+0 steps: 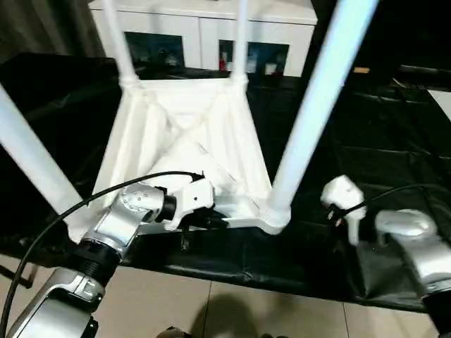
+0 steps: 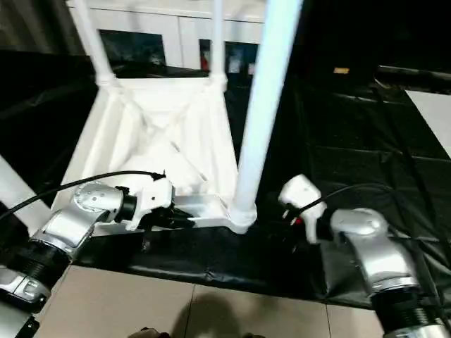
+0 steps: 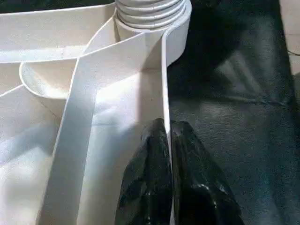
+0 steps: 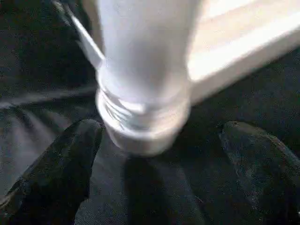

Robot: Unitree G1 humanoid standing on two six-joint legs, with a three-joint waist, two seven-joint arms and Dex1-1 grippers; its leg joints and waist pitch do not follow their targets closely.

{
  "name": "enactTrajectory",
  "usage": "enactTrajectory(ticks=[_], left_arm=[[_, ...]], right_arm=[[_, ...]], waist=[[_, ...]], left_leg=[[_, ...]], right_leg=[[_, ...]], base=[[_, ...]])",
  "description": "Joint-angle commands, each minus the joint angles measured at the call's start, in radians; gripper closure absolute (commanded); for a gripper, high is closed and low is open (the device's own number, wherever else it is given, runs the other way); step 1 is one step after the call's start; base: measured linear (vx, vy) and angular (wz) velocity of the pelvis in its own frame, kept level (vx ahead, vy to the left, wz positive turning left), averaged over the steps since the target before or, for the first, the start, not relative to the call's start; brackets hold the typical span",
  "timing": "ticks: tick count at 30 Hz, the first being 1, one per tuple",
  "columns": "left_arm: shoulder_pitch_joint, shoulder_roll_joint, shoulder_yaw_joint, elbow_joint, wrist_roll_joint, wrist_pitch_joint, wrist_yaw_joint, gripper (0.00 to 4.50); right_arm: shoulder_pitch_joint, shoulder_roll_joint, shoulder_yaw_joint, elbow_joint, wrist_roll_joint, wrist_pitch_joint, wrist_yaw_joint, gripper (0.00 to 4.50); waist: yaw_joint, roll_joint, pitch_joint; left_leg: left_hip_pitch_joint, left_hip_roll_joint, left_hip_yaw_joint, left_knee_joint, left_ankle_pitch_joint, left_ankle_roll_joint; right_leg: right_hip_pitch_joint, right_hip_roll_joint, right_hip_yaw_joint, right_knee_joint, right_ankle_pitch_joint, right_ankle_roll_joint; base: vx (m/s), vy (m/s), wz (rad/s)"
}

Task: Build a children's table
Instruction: Rotate leg to tighten

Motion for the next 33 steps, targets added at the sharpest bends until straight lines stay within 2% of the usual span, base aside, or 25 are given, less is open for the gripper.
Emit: enactTrajectory(ticks=[1,6,9,11,12,21,22,29,33], left_arm=[[-0.003,-0.005,-0.025,0.003,-0.013,-0.021,-0.033,4.5],[-0.001,-0.005,-0.021,-0.003,-0.01,-0.018,-0.045,4.5],[-0.002,-0.007,-0.021,0.003,-0.009,-0.021,-0.045,4.5],[-0.002,-0.007,-0.021,0.004,-0.009,-0.021,-0.045,4.5],[-0.001,-0.008,-0.02,0.006,-0.007,-0.022,-0.045,4.5],[-0.002,-0.005,-0.017,0.013,-0.005,-0.024,-0.047,4.5],[-0.002,-0.005,-0.017,0.014,-0.005,-0.024,-0.047,4.5],[-0.005,-0.008,-0.014,0.021,-0.006,-0.02,-0.048,4.5],[-0.015,-0.03,-0.005,0.044,-0.003,-0.009,-0.015,4.5]], right_arm=[[-0.018,0.004,0.005,-0.008,0.024,0.006,0.029,0.03],[-0.035,0.023,0.017,0.005,0.033,-0.005,0.05,0.03],[-0.051,0.042,0.008,0.022,0.045,-0.013,0.05,0.43],[-0.053,0.044,0.008,0.023,0.048,-0.01,0.055,0.51],[-0.053,0.043,0.009,0.025,0.05,-0.014,0.066,0.73],[-0.052,0.039,0.016,0.034,0.054,-0.029,0.089,1.33],[-0.051,0.039,0.016,0.034,0.054,-0.029,0.089,1.57],[-0.046,0.052,0.013,0.043,0.057,-0.036,0.089,1.8],[-0.051,0.096,0.001,0.106,0.02,-0.081,-0.014,1.87]], waist=[[0.003,-0.007,-0.066],[0.003,-0.009,-0.065],[0.002,-0.012,-0.066],[0.003,-0.012,-0.066],[0.004,-0.012,-0.066],[0.005,-0.012,-0.068],[0.005,-0.012,-0.068],[0.005,-0.008,-0.068],[0.002,-0.01,-0.066]], left_leg=[[0.025,0.049,-0.015,-0.069,-0.232,0.079],[0.025,0.048,-0.017,-0.071,-0.259,0.055],[0.022,0.046,-0.018,-0.069,-0.252,0.052],[0.022,0.046,-0.018,-0.069,-0.247,0.052],[0.023,0.046,-0.018,-0.069,-0.249,0.051],[0.021,0.046,-0.017,-0.067,-0.233,0.056],[0.022,0.046,-0.017,-0.067,-0.233,0.057],[0.022,0.045,-0.018,-0.067,-0.235,0.056],[0.022,0.043,-0.018,-0.067,-0.256,0.049]], right_leg=[[0.044,-0.049,0.03,-0.049,-0.193,-0.255],[0.043,-0.05,0.03,-0.052,-0.239,-0.236],[0.043,-0.051,0.03,-0.05,-0.24,-0.232],[0.043,-0.05,0.031,-0.05,-0.241,-0.23],[0.042,-0.05,0.03,-0.05,-0.247,-0.228],[0.043,-0.049,0.029,-0.047,-0.229,-0.232],[0.043,-0.049,0.03,-0.047,-0.227,-0.233],[0.044,-0.048,0.029,-0.047,-0.226,-0.234],[0.042,-0.049,0.029,-0.05,-0.253,-0.233]], base=[[0.0,0.0,0.0],[0.0,0.0,0.0],[0.0,0.0,0.0],[0.0,0.0,0.0],[0.0,0.0,0.0],[0.0,0.0,0.0],[0.0,0.0,0.0],[0.0,0.0,0.0],[0.0,0.0,0.0]])
